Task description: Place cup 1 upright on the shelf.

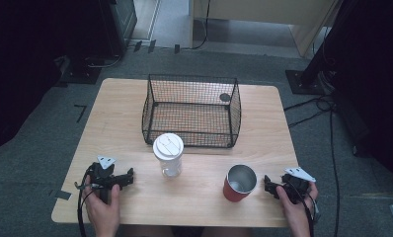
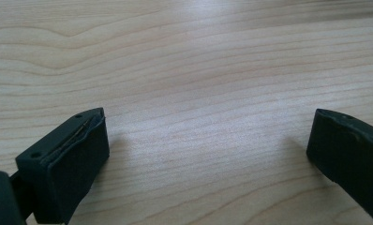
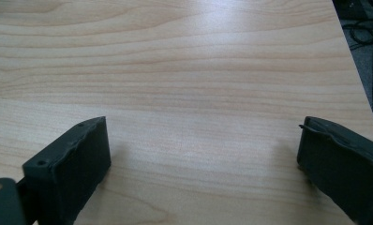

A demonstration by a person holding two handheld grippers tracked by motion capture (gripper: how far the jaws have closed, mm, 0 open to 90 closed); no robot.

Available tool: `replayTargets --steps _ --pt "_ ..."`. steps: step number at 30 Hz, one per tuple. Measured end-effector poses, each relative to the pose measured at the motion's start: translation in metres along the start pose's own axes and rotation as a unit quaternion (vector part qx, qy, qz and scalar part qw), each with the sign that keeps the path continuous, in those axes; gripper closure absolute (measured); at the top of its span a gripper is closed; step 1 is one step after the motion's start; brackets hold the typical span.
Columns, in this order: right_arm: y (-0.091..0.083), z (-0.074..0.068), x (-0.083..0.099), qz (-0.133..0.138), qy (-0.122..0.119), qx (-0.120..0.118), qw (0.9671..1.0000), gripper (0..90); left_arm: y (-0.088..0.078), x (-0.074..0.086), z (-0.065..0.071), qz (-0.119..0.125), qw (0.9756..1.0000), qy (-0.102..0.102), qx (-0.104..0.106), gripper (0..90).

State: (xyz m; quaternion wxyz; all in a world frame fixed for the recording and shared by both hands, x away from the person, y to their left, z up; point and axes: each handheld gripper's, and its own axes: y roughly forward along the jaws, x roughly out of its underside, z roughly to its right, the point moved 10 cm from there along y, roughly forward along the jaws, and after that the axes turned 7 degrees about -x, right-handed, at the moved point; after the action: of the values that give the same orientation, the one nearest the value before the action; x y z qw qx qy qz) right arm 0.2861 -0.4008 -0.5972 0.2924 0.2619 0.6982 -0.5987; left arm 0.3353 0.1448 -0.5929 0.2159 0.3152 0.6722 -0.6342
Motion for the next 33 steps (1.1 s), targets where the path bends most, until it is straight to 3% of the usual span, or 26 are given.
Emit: replayTargets --steps 8,21,30,32,33 --pt "-0.011 -0.008 0.002 0.001 -0.016 -0.011 0.9998 3.5 0.0 0.0 0.003 0.0 0.9999 -0.011 -0.008 0.1" --pt "-0.032 -0.029 0.002 0.016 -0.058 -0.034 0.9976 3.5 0.0 -0.001 0.005 -0.002 0.9999 -0.011 -0.009 0.1" --pt "-0.047 -0.053 0.005 0.025 -0.087 -0.078 0.9928 3.5 0.0 -0.001 0.006 -0.002 0.9999 -0.009 -0.009 0.1" --pt "-0.051 -0.061 0.005 0.026 -0.097 -0.096 0.9903 3.5 0.0 -0.001 0.006 -0.002 0.9999 -0.009 -0.009 0.1" --pt "-0.054 -0.07 0.006 0.027 -0.11 -0.115 0.9868 3.4 0.0 -0.001 0.006 -0.002 0.9999 -0.008 -0.009 0.1"
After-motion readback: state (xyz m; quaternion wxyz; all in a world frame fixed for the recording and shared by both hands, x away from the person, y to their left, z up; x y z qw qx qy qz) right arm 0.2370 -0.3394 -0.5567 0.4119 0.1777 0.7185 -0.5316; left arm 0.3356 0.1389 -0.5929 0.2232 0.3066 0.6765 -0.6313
